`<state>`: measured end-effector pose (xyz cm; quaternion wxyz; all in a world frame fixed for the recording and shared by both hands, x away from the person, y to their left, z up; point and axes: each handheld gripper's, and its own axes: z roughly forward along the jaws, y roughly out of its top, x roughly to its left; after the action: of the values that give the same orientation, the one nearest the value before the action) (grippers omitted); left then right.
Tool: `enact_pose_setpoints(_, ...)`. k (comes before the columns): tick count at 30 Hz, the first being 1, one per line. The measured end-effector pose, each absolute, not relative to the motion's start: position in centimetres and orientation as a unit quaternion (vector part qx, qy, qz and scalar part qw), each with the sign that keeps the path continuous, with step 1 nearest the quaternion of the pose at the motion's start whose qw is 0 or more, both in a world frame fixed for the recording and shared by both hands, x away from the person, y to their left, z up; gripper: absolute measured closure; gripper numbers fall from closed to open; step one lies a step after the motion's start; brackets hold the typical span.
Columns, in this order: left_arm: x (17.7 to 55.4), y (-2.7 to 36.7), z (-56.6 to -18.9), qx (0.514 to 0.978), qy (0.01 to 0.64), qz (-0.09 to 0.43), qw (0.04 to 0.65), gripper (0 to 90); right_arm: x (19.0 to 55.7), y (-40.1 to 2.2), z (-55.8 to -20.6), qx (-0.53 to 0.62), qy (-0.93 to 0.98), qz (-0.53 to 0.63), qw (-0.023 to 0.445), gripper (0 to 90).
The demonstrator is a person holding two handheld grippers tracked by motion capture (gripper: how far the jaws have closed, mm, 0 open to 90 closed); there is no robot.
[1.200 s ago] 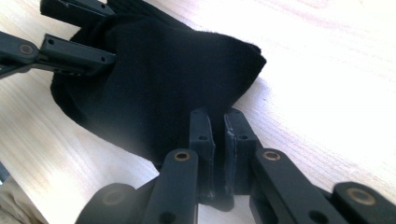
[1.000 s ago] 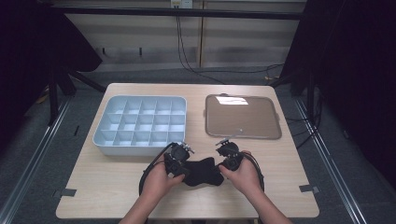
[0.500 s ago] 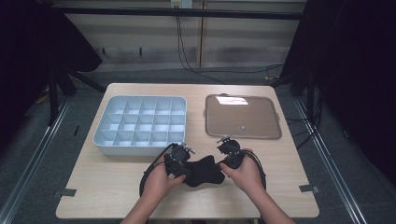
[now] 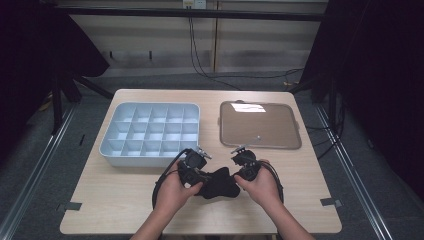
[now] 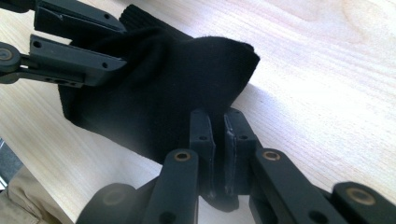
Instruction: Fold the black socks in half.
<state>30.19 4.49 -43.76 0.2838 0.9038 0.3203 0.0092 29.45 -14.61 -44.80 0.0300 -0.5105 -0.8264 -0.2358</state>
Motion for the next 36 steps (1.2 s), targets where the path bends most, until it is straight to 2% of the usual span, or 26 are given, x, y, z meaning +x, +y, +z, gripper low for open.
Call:
enact_pose_setpoints(4, 30.3, 4.0, -43.9, 0.899, 0.33, 0.013, 0.286, 76.9, 29.3, -14.4, -44.7, -0.51, -0.826, -0.237, 0.032, 84.0)
enact_pose_setpoints(20, 30.4, 5.5, -42.9, 0.897, 0.345, 0.015, 0.277, 75.3, 29.4, -14.6, -44.8, -0.511, -0.825, -0.241, 0.031, 84.0)
enact_pose_setpoints(27, 30.4, 5.8, -42.9, 0.896, 0.347, 0.021, 0.275, 68.2, 29.4, -15.1, -44.9, -0.512, -0.825, -0.237, 0.03, 84.0)
enact_pose_setpoints(33, 30.3, 5.0, -42.6, 0.897, 0.335, 0.004, 0.288, 70.0, 29.4, -15.0, -45.1, -0.51, -0.826, -0.237, 0.029, 84.0)
enact_pose_setpoints(36, 30.4, 4.0, -43.9, 0.902, 0.333, -0.008, 0.276, 74.3, 29.4, -14.7, -45.0, -0.509, -0.827, -0.237, 0.03, 84.0)
